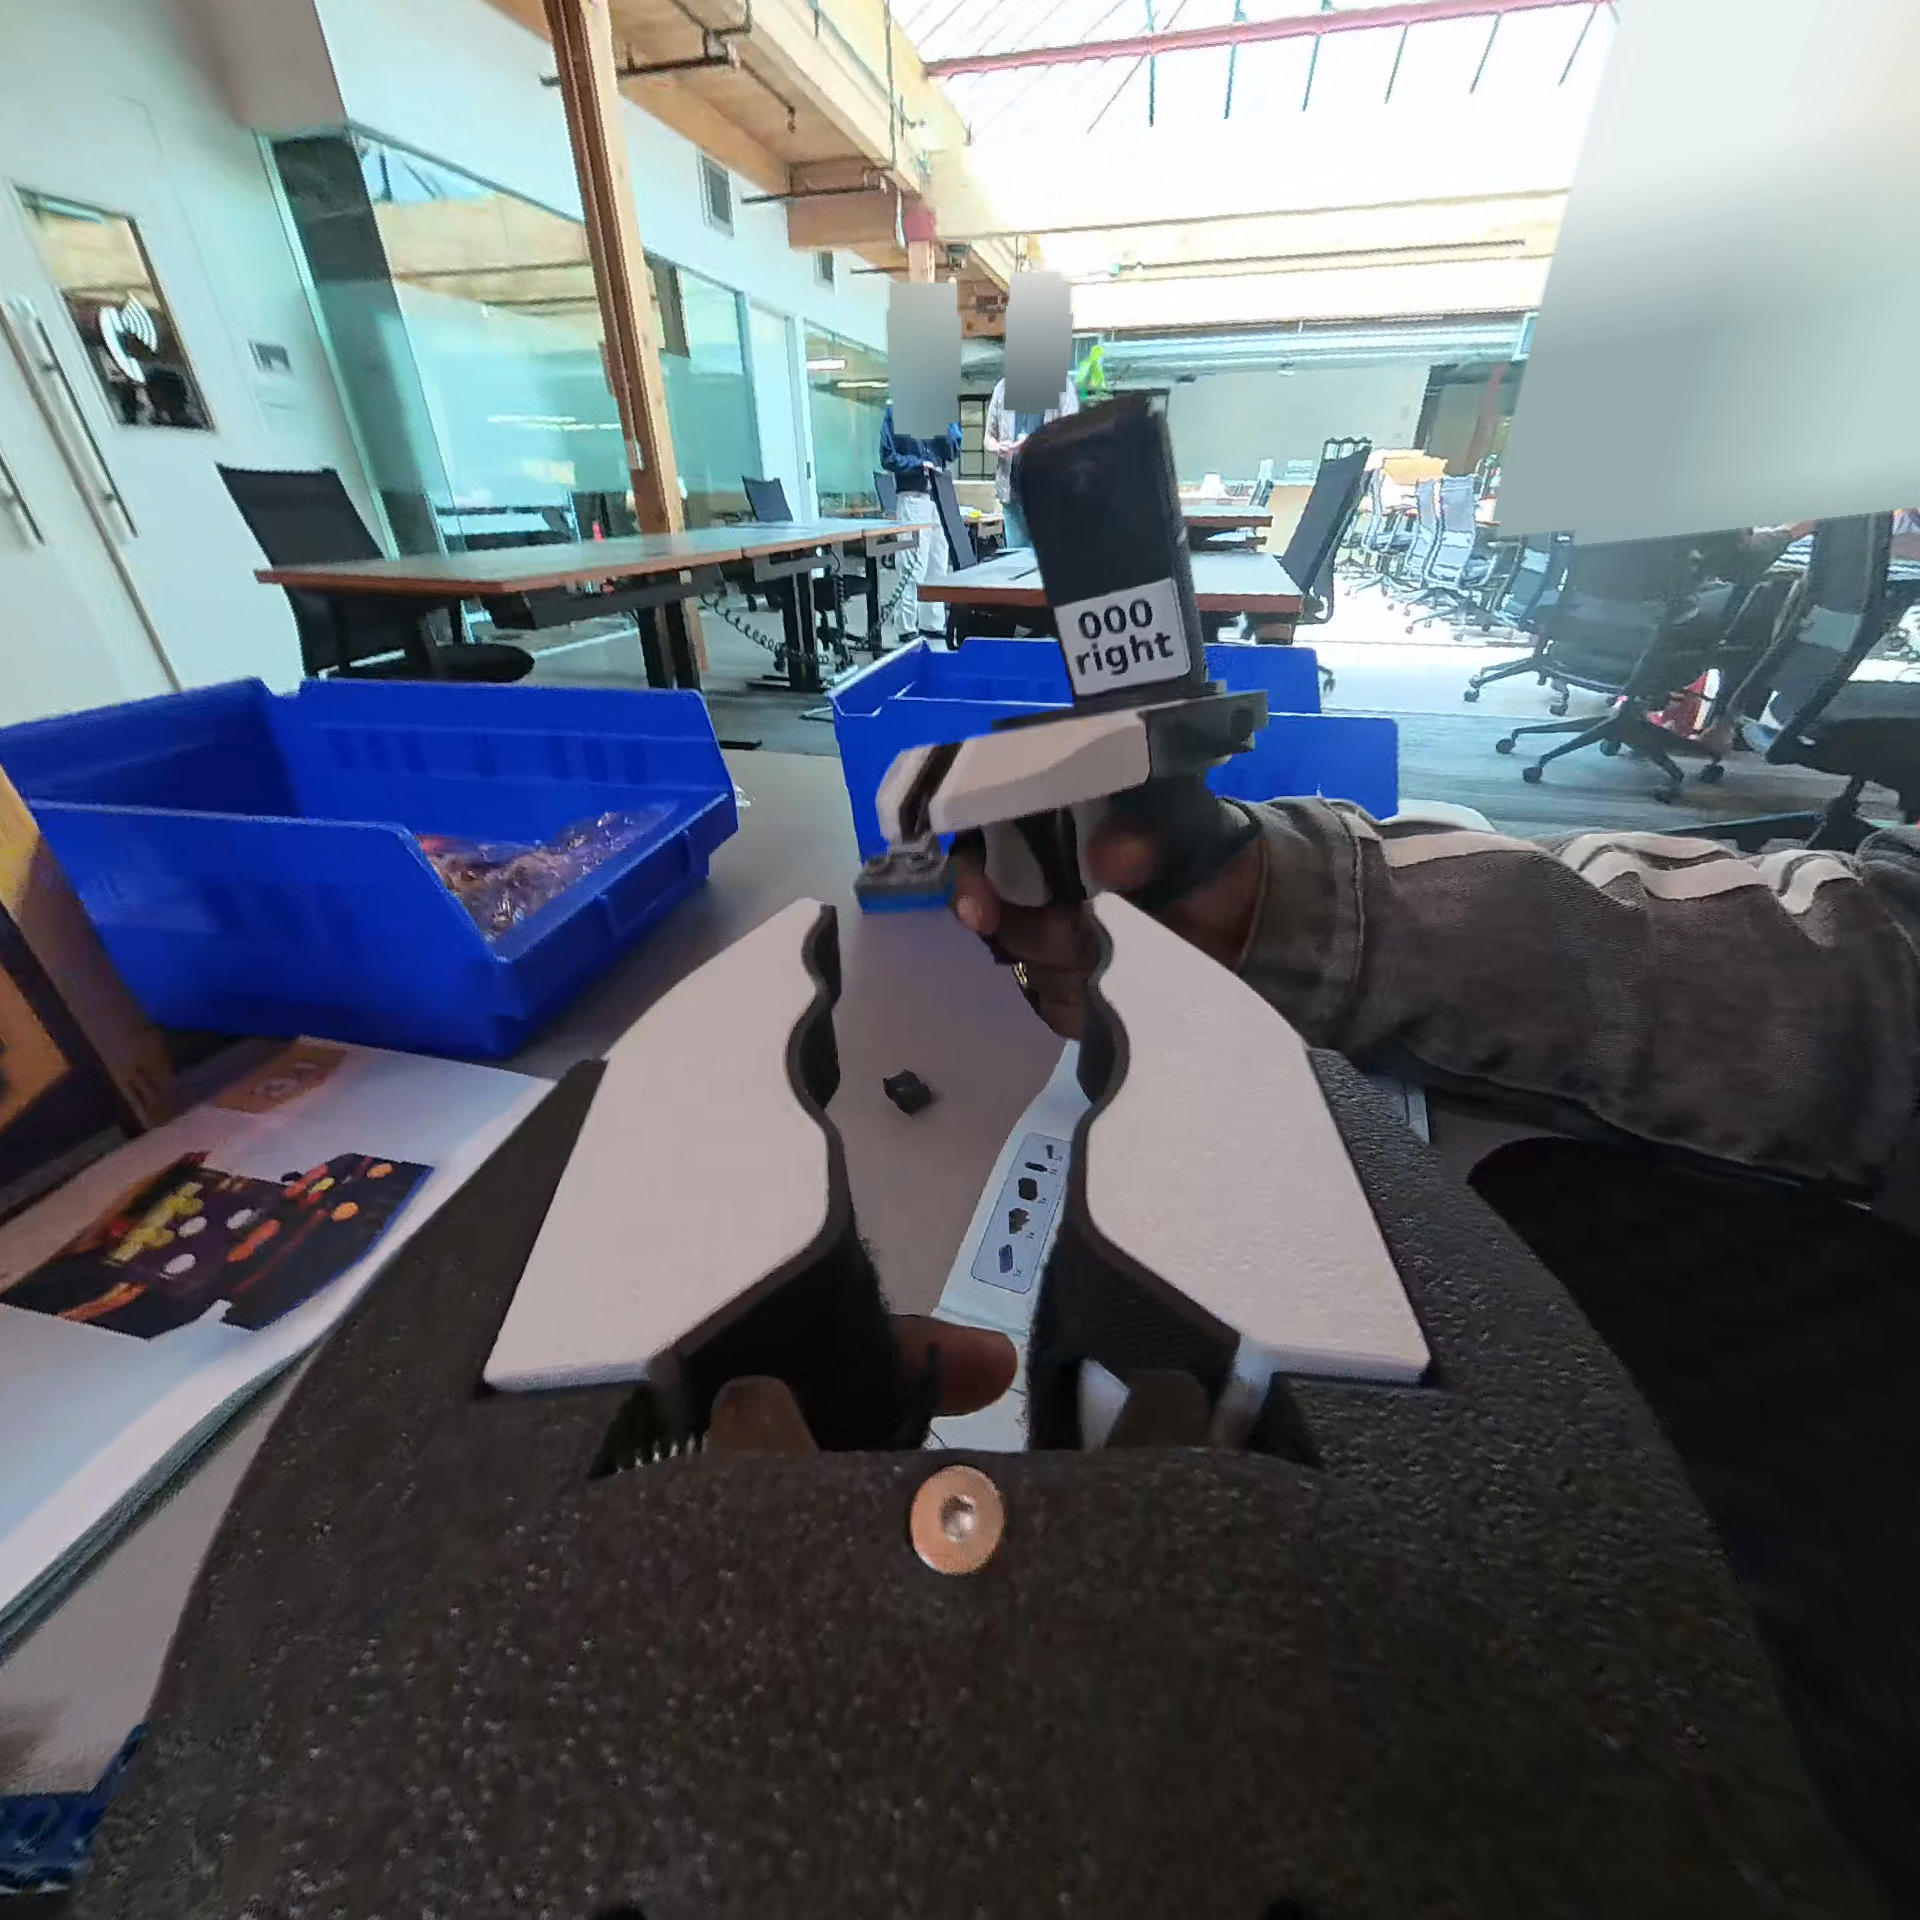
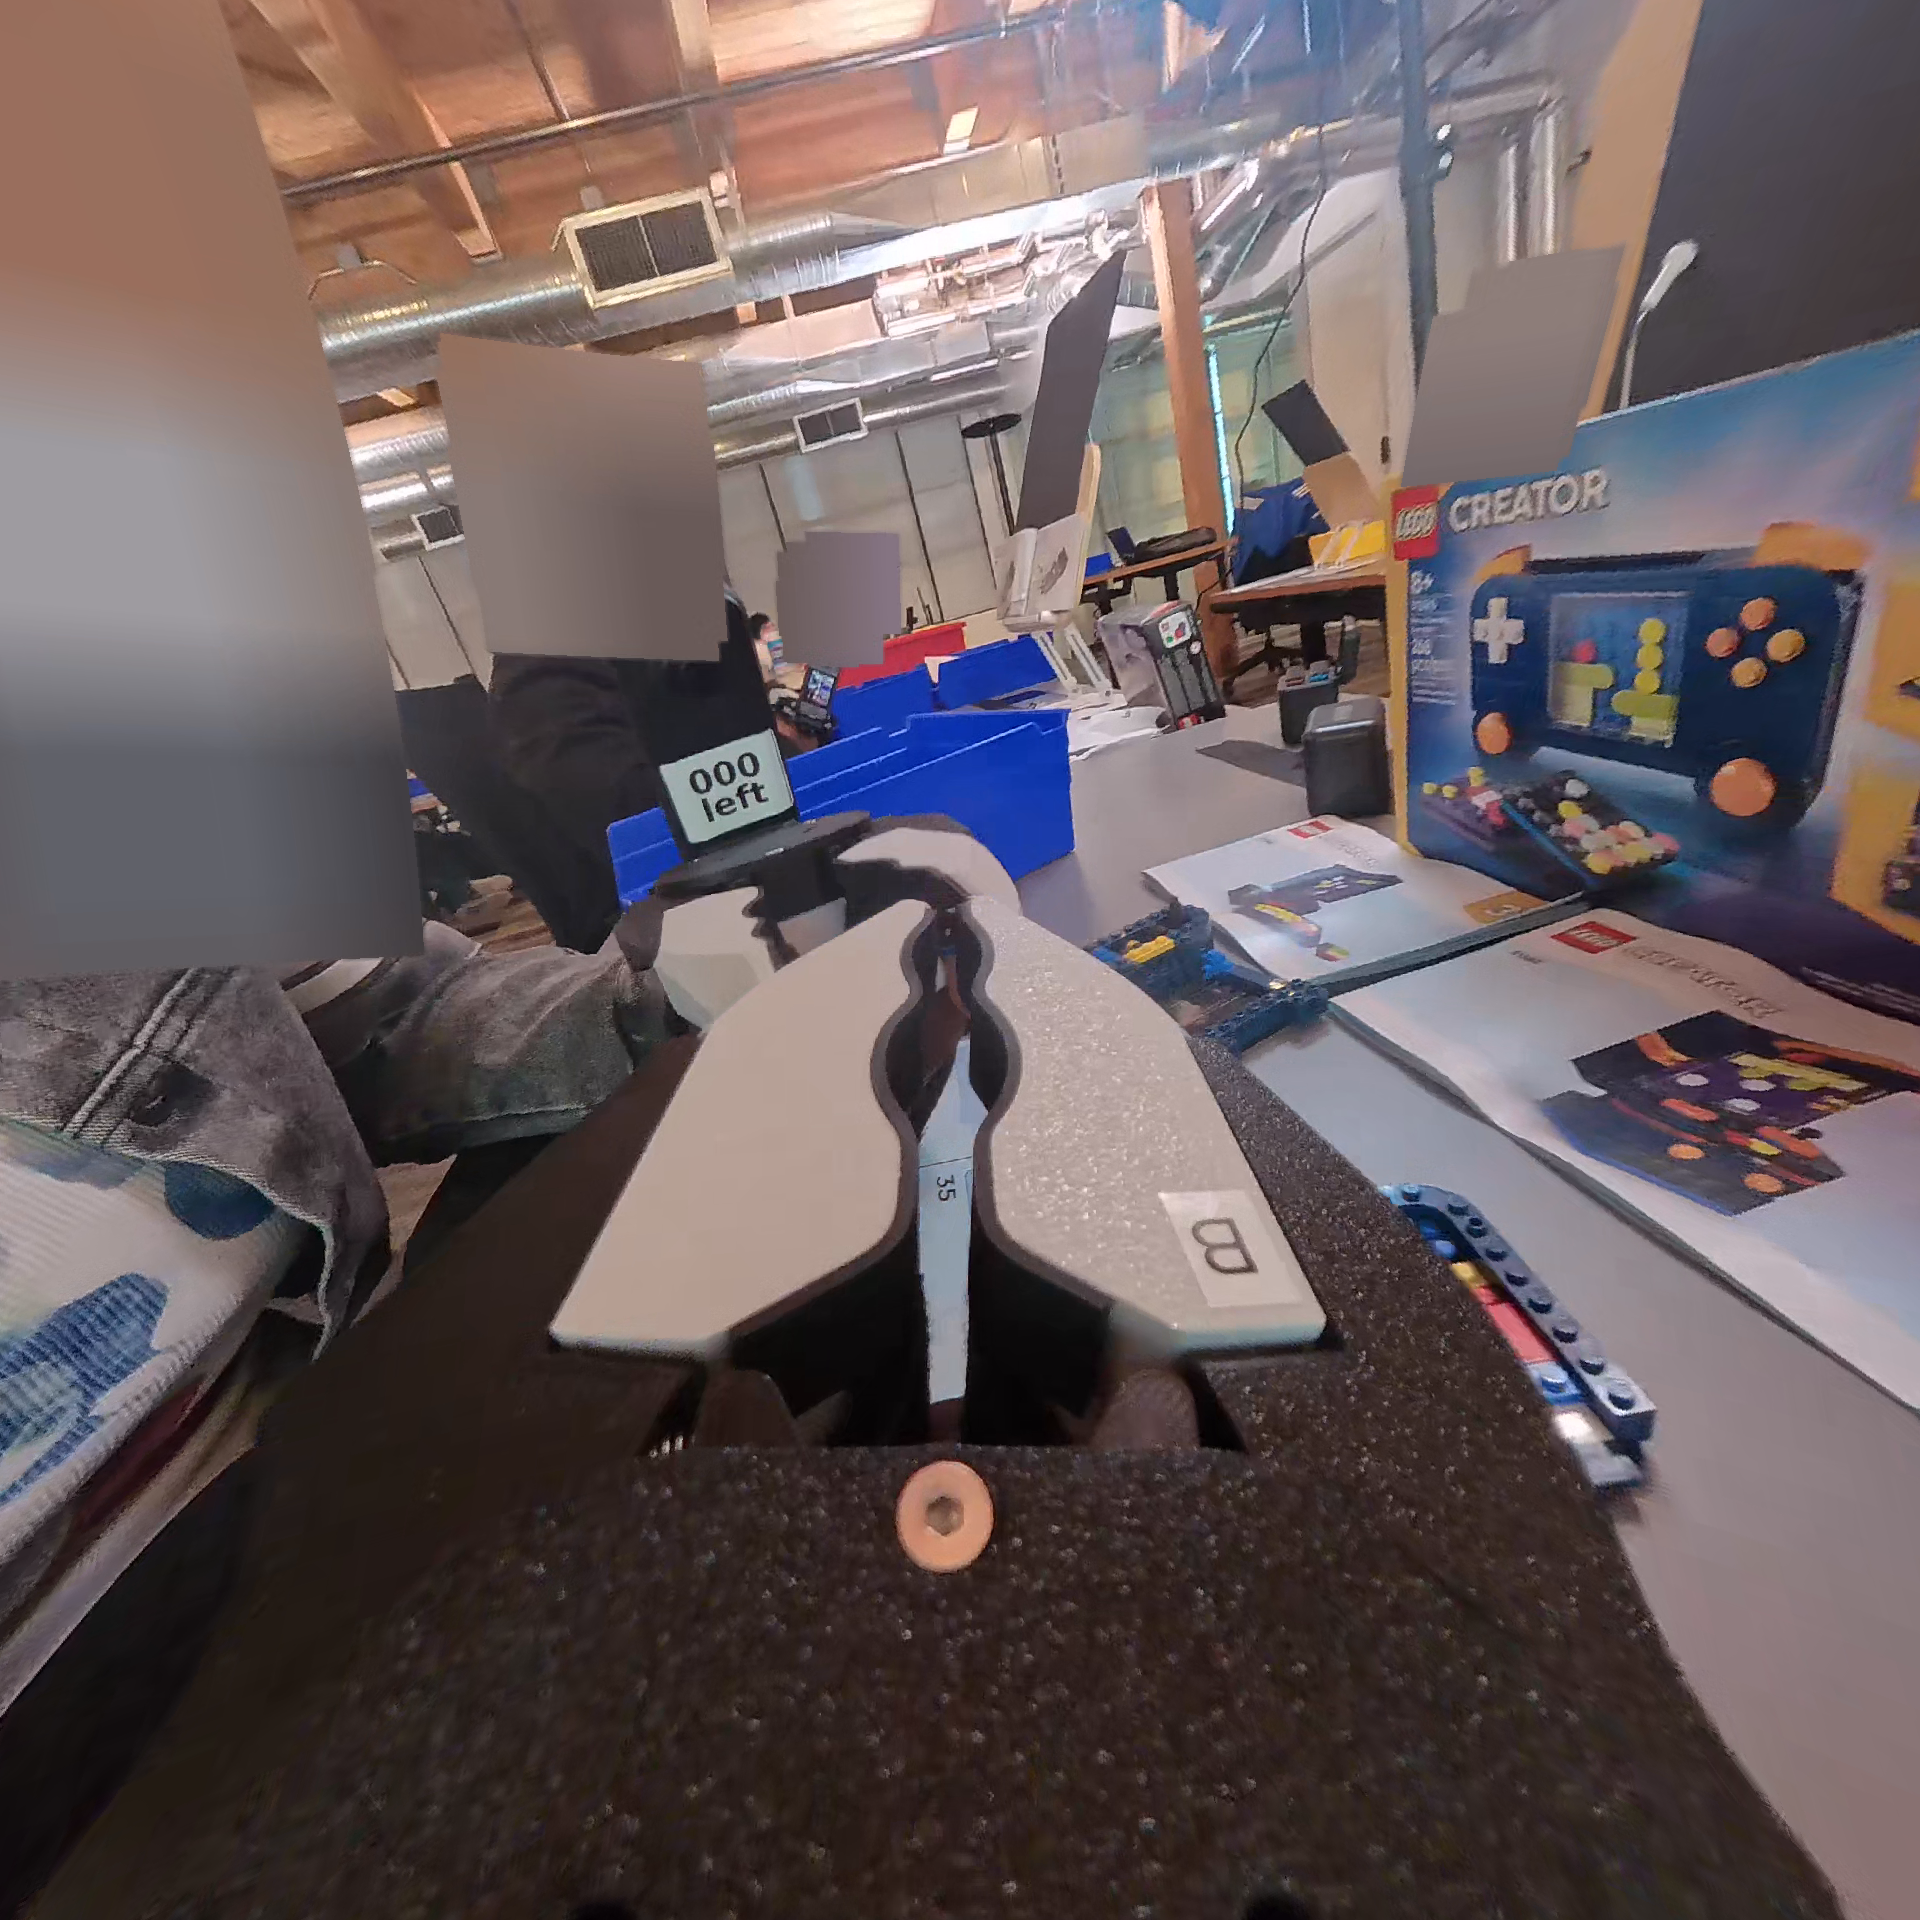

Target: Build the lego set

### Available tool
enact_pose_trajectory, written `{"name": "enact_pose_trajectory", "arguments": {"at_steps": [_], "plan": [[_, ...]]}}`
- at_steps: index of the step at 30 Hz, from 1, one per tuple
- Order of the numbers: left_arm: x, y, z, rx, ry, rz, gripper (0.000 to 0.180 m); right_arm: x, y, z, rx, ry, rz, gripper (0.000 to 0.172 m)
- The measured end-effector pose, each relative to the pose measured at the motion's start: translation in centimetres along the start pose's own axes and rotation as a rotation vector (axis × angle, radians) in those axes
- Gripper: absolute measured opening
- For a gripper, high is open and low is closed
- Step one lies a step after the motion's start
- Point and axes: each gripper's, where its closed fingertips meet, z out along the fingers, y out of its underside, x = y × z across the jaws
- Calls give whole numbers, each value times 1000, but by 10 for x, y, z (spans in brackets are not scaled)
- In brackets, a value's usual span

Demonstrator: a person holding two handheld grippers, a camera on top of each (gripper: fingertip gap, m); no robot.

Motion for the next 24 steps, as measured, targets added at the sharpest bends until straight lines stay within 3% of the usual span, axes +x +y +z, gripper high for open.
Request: {"name": "enact_pose_trajectory", "arguments": {"at_steps": [9, 24], "plan": [[-4, -9, -6, 68, 32, -103, 25, -6, 10, 11, -9, -63, 70, 3], [-6, 4, -7, -10, -6, -39, 16, -5, 17, 12, -22, -75, 86, 2]]}}
